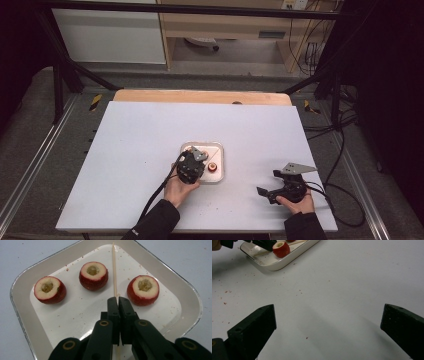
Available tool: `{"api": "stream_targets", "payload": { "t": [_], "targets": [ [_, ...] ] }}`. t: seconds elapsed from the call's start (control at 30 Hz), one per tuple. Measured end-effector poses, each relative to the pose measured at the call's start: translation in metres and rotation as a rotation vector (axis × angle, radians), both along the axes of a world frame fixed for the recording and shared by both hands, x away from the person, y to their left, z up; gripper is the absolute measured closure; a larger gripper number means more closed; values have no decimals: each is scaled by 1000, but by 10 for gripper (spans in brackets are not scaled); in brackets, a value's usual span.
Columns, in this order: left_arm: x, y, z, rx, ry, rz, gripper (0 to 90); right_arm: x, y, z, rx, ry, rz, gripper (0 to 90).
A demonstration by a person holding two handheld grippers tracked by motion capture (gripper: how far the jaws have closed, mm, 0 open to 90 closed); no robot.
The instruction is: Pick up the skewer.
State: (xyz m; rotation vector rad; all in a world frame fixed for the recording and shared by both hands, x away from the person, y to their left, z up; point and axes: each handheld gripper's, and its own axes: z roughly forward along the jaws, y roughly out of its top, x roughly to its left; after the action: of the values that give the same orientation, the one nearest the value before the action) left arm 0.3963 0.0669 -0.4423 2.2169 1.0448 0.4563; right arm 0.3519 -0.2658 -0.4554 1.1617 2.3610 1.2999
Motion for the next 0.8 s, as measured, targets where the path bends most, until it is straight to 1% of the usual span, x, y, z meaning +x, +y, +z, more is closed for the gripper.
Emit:
{"api": "stream_targets", "payload": {
  "t": [0.07, 0.13, 0.17, 0.23, 0.43, 0.47, 0.57, 0.7, 0.77, 0.8],
  "targets": [
    [0, 0, 0, -5, 0, 2, 882, 0, 0, 0, 0, 0, 0, 7],
    [0, 2, -1, -25, 2, 2, 883, 0, 0, 0, 0, 3, 0, 7],
    [0, 2, -1, -25, 2, 2, 883, 0, 0, 0, 0, 4, -1, 7],
    [-1, 5, 2, -39, -8, -3, 884, 0, 0, 0, 0, 1, 0, 7],
    [-4, 13, 11, -60, -34, -9, 884, 0, 0, 0, -1, -3, -1, 8],
    [-6, 16, 14, -76, -34, -13, 884, 0, 0, 0, -2, -6, 0, 8],
    [-7, 19, 17, -71, -36, -23, 884, 0, 0, 1, -4, -7, -1, 7],
    [-11, 25, 23, -75, -36, -42, 884, 0, 2, 1, -14, -9, 3, 7],
    [-13, 28, 27, -77, -33, -58, 884, 0, 5, 2, -24, -21, 11, 6],
    [-13, 28, 27, -77, -33, -58, 884, -1, 5, 3, -25, -17, 14, 6]
  ]
}}
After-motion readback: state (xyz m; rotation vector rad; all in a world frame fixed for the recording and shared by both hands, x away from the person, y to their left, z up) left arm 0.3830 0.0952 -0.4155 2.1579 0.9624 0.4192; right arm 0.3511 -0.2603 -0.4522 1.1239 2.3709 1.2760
